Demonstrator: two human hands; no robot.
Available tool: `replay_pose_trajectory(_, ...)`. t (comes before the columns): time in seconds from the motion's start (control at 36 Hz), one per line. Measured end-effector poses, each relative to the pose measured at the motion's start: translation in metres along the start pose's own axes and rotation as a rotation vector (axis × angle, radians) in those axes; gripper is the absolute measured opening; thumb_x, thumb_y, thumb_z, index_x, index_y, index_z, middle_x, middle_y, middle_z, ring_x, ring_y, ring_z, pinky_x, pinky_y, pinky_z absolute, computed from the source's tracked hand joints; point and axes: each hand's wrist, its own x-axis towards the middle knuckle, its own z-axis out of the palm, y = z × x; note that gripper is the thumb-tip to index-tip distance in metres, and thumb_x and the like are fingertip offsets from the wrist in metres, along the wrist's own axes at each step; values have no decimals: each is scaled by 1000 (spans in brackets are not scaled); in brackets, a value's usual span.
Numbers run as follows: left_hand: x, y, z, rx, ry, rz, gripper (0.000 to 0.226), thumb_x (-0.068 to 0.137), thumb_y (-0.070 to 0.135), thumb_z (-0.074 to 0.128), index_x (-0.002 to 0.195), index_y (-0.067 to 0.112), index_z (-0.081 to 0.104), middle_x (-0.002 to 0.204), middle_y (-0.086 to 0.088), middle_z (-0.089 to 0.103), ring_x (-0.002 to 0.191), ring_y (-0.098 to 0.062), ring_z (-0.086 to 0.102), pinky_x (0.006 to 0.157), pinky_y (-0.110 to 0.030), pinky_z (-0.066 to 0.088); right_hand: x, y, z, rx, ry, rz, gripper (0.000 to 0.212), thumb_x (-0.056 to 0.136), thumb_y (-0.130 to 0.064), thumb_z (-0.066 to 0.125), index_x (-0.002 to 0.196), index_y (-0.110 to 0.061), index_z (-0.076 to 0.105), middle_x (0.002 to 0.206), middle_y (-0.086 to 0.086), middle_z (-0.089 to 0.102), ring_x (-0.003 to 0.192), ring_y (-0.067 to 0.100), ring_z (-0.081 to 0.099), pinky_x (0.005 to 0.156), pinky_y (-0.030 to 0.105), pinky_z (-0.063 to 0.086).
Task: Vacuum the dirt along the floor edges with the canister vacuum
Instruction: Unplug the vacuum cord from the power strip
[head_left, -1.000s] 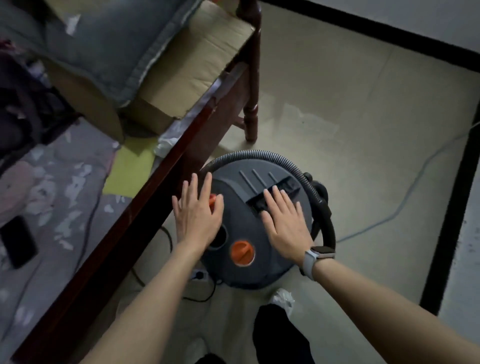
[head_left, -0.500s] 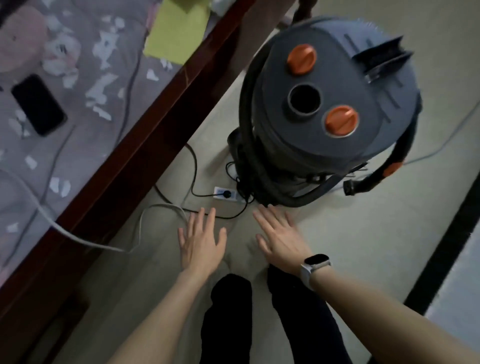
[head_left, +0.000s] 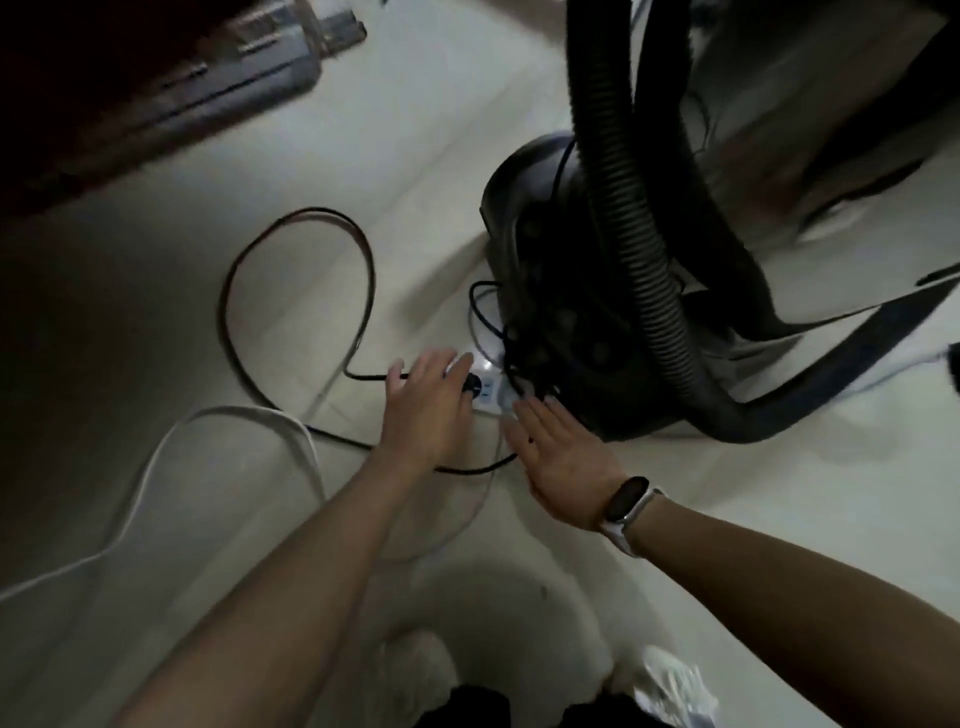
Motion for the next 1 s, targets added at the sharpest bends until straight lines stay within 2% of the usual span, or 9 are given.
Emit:
replay_pose_trajectory(0.11,32,-15,40,118,96,50,30,79,30,50,95,21,74,94,4,71,88,-20,66,90,-38,28,22,9,33,-110,131,-74,49,83,-13,33,114,5,67,119,27,64,115,39,61,114,46,16)
replay_pose_trajectory(0.19,31,-24,47,153,180,82,15,74,31,59,62,29,68,57,12,58,60,-13,55,76,-30,22,32,14,41,-163,122,-96,49,84,-11,33,115,5,67,118,26,65,114,38,62,113,45,14)
replay_pose_trajectory(0.25,22,-29,48,193,195,124,21,75,29,57,55,30,64,50,10,50,55,-13,49,68,-30,19,35,15,45,-189,89,-133,49,85,-10,31,116,3,67,119,25,65,114,37,62,112,49,18)
replay_pose_trajectory(0.44,-12,-80,37,239,211,128,32,79,35,43,61,26,68,60,5,55,57,-21,54,65,-31,20,48,1,33,-167,-19,-207,59,78,-17,27,118,-8,69,121,15,67,110,28,66,100,52,44)
replay_pose_trajectory(0.56,-26,-100,34,201,120,60,9,75,30,72,71,23,69,74,3,65,69,-24,59,68,-32,25,61,-14,38,-158,-45,-244,64,75,-21,25,122,-11,67,120,16,67,105,27,68,96,47,48)
replay_pose_trajectory(0.64,-24,-96,30,294,-60,-8,24,72,39,78,83,21,66,79,2,69,80,-24,62,77,-37,33,68,-22,39,-117,-60,-247,64,74,-21,26,120,-10,68,122,16,66,104,30,68,89,45,53)
replay_pose_trajectory(0.75,-10,-82,32,543,-173,39,16,90,32,55,96,22,66,93,1,70,94,-19,62,91,-32,21,69,-22,38,-108,-61,-269,63,74,-18,26,121,-7,67,127,13,64,113,26,65,92,47,51)
replay_pose_trajectory(0.92,-5,-81,34,543,-260,7,25,98,33,46,115,17,56,109,-6,69,99,-26,63,76,-29,34,67,-24,37,-51,-59,-275,65,72,-22,31,126,-5,64,130,16,61,116,27,63,96,49,48)
replay_pose_trajectory(1.0,-8,-85,29,492,-245,12,32,96,40,50,116,16,54,108,-6,68,96,-27,64,68,-28,31,68,-25,43,4,-39,-268,68,80,-17,54,145,-3,39,151,19,38,137,30,42,113,51,25)
